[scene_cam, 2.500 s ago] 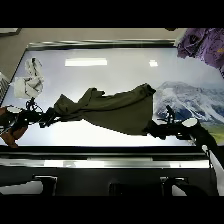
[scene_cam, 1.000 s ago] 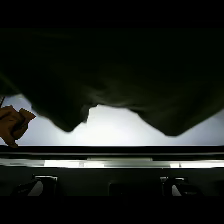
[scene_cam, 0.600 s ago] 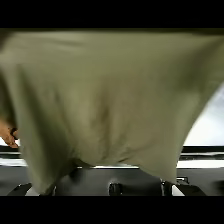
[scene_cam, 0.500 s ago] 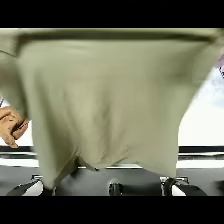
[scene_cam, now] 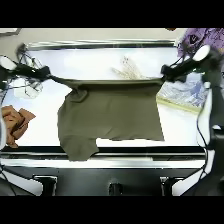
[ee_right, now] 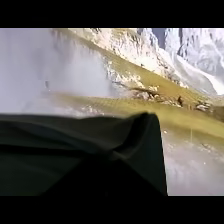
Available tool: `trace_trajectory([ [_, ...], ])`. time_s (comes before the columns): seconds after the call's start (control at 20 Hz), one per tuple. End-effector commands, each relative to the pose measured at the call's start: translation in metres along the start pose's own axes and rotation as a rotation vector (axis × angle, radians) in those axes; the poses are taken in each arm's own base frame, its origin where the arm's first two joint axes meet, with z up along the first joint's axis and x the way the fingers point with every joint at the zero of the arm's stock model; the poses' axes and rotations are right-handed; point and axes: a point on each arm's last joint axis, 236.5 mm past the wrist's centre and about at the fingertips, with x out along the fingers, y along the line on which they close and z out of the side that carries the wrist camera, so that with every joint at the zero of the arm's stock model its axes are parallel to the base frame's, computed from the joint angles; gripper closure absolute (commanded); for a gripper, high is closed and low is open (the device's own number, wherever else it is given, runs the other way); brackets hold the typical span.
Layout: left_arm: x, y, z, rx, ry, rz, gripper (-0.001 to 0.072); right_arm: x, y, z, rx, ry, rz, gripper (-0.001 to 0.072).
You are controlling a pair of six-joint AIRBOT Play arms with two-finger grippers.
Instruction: Fold the clothes and pants, and hang the long-sleeved shirts on hangers.
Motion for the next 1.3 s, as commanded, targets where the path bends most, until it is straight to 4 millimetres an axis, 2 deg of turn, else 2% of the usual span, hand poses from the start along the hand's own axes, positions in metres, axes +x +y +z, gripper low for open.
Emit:
trace_trajectory([
  [0.0, 0.068, 0.002, -0.037, -0.008, 0.122, -0.005, 0.0687, 0.072, -0.008, -0.023, 0.099, 0.136, 0.064, 0.0611],
  [0.05, 0.072, 0.0, -0.044, -0.016, 0.147, -0.01, 0.0683, 0.076, -0.01, -0.025, 0.116, 0.147, 0.061, 0.0582],
  [0.1, 0.072, -0.002, -0.047, -0.027, 0.16, -0.016, 0.0648, 0.076, -0.01, -0.025, 0.12, 0.149, 0.06, 0.0571],
  [0.15, 0.068, -0.005, -0.048, -0.045, 0.169, -0.026, 0.0502, 0.074, -0.009, -0.025, 0.119, 0.149, 0.063, 0.0559],
  [0.2, 0.062, -0.008, -0.047, -0.057, 0.176, -0.043, 0.0304, 0.069, -0.007, -0.027, 0.115, 0.156, 0.065, 0.0509],
  [0.25, 0.051, -0.01, -0.044, -0.068, 0.179, -0.062, 0.0134, 0.061, -0.005, -0.031, 0.104, 0.173, 0.064, 0.0335],
  [0.3, 0.036, -0.011, -0.039, -0.078, 0.178, -0.078, 0.0083, 0.05, -0.002, -0.037, 0.068, 0.191, 0.063, 0.0199],
  [0.45, -0.027, 0.005, -0.021, -0.097, 0.135, -0.078, 0.0083, -0.003, -0.007, -0.059, -0.148, 0.257, 0.0, 0.018],
  [0.55, -0.071, 0.021, -0.019, -0.106, 0.114, -0.061, 0.0083, -0.039, -0.007, -0.055, -0.142, 0.196, 0.035, 0.0188],
  [0.6, -0.089, 0.031, -0.025, -0.115, 0.112, -0.051, 0.0083, -0.053, -0.015, -0.059, -0.119, 0.174, 0.042, 0.0188],
  [0.7, -0.113, 0.051, -0.046, -0.163, 0.104, -0.033, 0.0083, -0.067, -0.038, -0.086, -0.038, 0.194, 0.08, 0.0188],
  [0.8, -0.126, 0.064, -0.084, -0.217, 0.12, -0.041, 0.0083, -0.065, -0.063, -0.131, 0.072, 0.245, 0.115, 0.0183],
  [0.9, -0.127, 0.074, -0.127, -0.286, 0.15, -0.036, 0.0083, -0.055, -0.084, -0.182, 0.182, 0.321, 0.134, 0.0155],
  [1.05, -0.117, 0.076, -0.183, -0.355, 0.222, -0.033, 0.0084, -0.031, -0.095, -0.238, 0.23, 0.387, 0.157, 0.0155],
  [1.15, -0.107, 0.076, -0.209, -0.383, 0.281, -0.037, 0.0086, -0.012, -0.095, -0.255, 0.25, 0.388, 0.177, 0.0155],
  [1.25, -0.101, 0.077, -0.222, -0.4, 0.311, -0.039, 0.0086, 0.001, -0.1, -0.263, 0.258, 0.37, 0.164, 0.0156],
])
